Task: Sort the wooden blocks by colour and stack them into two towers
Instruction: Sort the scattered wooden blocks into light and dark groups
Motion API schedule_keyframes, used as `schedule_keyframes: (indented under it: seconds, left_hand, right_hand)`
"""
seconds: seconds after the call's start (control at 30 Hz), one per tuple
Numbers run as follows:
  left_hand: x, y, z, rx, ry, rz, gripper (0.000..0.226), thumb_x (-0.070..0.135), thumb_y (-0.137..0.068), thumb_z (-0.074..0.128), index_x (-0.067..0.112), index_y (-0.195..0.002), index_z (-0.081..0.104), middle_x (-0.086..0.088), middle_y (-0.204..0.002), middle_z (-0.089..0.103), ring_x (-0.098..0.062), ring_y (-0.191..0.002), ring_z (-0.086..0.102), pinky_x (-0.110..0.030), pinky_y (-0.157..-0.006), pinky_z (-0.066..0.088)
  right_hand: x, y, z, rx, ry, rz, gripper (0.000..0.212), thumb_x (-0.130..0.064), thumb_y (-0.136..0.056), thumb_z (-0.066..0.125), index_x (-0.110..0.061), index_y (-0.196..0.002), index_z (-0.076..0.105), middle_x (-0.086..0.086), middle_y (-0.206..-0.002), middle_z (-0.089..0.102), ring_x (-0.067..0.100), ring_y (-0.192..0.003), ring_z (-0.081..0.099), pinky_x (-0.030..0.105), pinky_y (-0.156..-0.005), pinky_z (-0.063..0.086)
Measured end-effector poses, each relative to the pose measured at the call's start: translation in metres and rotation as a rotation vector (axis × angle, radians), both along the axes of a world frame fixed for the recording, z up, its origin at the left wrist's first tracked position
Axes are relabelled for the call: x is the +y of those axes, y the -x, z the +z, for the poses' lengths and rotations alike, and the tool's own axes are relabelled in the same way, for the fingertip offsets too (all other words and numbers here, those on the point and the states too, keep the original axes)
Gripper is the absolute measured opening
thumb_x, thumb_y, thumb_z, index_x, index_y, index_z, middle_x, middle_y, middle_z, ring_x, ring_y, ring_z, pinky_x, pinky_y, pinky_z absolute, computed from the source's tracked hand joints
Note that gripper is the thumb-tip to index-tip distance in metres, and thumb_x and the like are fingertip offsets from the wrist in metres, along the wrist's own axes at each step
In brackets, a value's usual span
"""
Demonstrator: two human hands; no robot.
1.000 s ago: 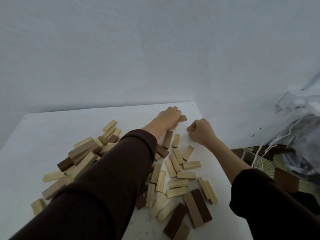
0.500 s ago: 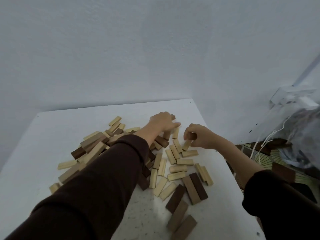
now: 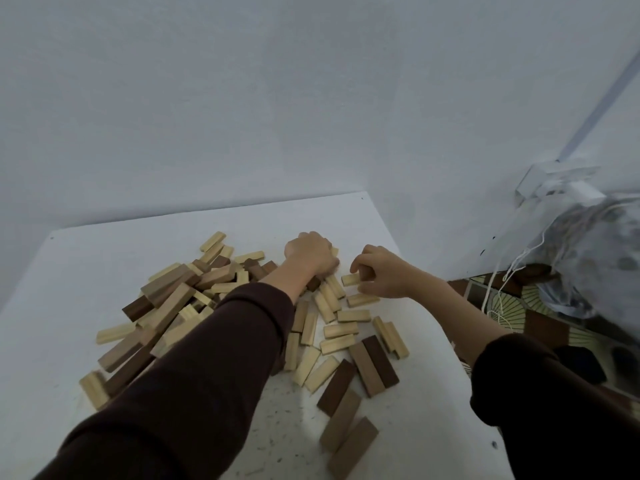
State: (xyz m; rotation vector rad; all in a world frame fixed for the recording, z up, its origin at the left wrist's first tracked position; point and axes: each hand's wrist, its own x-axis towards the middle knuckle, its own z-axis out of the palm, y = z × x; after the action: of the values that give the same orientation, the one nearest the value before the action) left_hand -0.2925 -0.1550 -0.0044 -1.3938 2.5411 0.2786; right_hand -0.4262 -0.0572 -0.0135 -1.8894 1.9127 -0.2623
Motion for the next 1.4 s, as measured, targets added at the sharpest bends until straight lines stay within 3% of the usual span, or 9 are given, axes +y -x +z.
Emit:
schedule_keyframes:
  seconds: [0.23, 0.37, 0.5, 0.7, 0.87, 1.03, 1.13, 1.2, 1.4]
  left_hand:
    - [0.001, -0.005, 0.003, 0.096, -0.007, 0.003, 0.041, 0.035, -0.093, 0.045, 0.013, -0.127, 0.051, -0.009, -0.122, 0.052, -0.026, -0.113, 0.049, -0.036, -0.086, 0.047]
    - [-0.002, -0.008, 0.010, 0.245, -0.064, 0.043, 0.045, 0.036, -0.099, 0.034, 0.011, -0.136, 0.041, -0.014, -0.132, 0.042, -0.030, -0.121, 0.041, -0.042, -0.094, 0.042]
    - [-0.005, -0.022, 0.027, 0.469, -0.127, 0.112, 0.042, 0.037, -0.098, 0.036, 0.007, -0.127, 0.043, -0.015, -0.129, 0.041, -0.031, -0.117, 0.044, -0.042, -0.091, 0.042]
    - [-0.024, -0.083, 0.057, 0.883, -0.202, 0.158, 0.033, 0.048, -0.096, 0.037, 0.026, -0.071, 0.036, 0.001, -0.077, 0.038, -0.015, -0.061, 0.045, -0.035, -0.072, 0.041]
    - [-0.018, -0.171, 0.050, 0.993, -0.148, 0.336, 0.037, 0.047, -0.097, 0.041, 0.022, -0.071, 0.029, 0.006, -0.059, 0.035, -0.006, -0.043, 0.037, -0.022, -0.053, 0.039]
    - [-0.010, -0.250, 0.026, 0.919, -0.050, 0.474, 0.040, 0.048, -0.096, 0.040, 0.023, -0.068, 0.026, 0.004, -0.066, 0.029, -0.014, -0.053, 0.031, -0.031, -0.064, 0.033]
    - [0.003, -0.278, 0.010, 0.849, -0.047, 0.558, 0.054, 0.056, -0.092, 0.039, 0.005, -0.073, 0.041, -0.016, -0.069, 0.042, -0.038, -0.064, 0.042, -0.040, -0.066, 0.040]
    - [0.009, -0.286, -0.003, 0.777, -0.060, 0.579, 0.075, 0.064, -0.085, 0.037, -0.010, -0.098, 0.046, -0.033, -0.097, 0.050, -0.046, -0.089, 0.052, -0.047, -0.074, 0.045]
    - [0.030, -0.283, -0.018, 0.631, 0.050, 0.568, 0.055, 0.045, -0.096, 0.046, -0.004, -0.121, 0.043, -0.022, -0.120, 0.045, -0.036, -0.113, 0.044, -0.041, -0.091, 0.037]
  right_hand:
    - [0.004, -0.010, 0.002, 0.081, -0.130, 0.061, 0.047, -0.010, -0.073, 0.073, -0.011, -0.115, 0.052, -0.002, -0.101, 0.038, 0.015, -0.095, 0.032, 0.026, -0.083, 0.039]
    - [0.003, -0.016, -0.001, 0.119, -0.105, 0.065, 0.019, -0.008, -0.077, 0.065, -0.015, -0.084, 0.049, -0.002, -0.095, 0.041, 0.016, -0.090, 0.035, 0.027, -0.076, 0.039]
    - [0.001, -0.019, 0.010, 0.045, -0.061, -0.013, 0.029, -0.011, -0.075, 0.068, -0.020, -0.070, 0.041, -0.006, -0.082, 0.042, 0.015, -0.080, 0.040, 0.023, -0.067, 0.035]
    - [-0.016, -0.055, 0.048, -0.205, 0.058, -0.097, 0.021, -0.014, -0.078, 0.071, -0.008, -0.087, 0.053, -0.001, -0.081, 0.051, 0.013, -0.069, 0.046, 0.026, -0.066, 0.040]
    - [-0.029, -0.111, 0.056, -0.329, 0.012, -0.100, 0.013, -0.015, -0.083, 0.064, -0.007, -0.087, 0.056, 0.002, -0.082, 0.054, 0.015, -0.071, 0.049, 0.022, -0.061, 0.039]
    - [-0.041, -0.147, 0.047, -0.357, -0.057, -0.216, 0.036, -0.009, -0.083, 0.057, -0.011, -0.053, 0.037, -0.003, -0.041, 0.034, 0.008, -0.031, 0.029, 0.015, -0.036, 0.024]
    - [-0.041, -0.157, 0.042, -0.337, -0.106, -0.258, 0.039, -0.007, -0.084, 0.058, -0.011, -0.052, 0.036, -0.006, -0.035, 0.034, 0.007, -0.028, 0.029, 0.015, -0.035, 0.025]
    - [-0.040, -0.161, 0.040, -0.315, -0.105, -0.257, 0.044, -0.008, -0.085, 0.059, -0.013, -0.050, 0.034, -0.005, -0.038, 0.033, 0.008, -0.031, 0.030, 0.017, -0.037, 0.025]
    - [-0.043, -0.162, 0.035, -0.324, -0.006, -0.389, 0.035, -0.013, -0.086, 0.055, -0.011, -0.058, 0.035, 0.005, -0.069, 0.037, 0.019, -0.051, 0.036, 0.024, -0.048, 0.032]
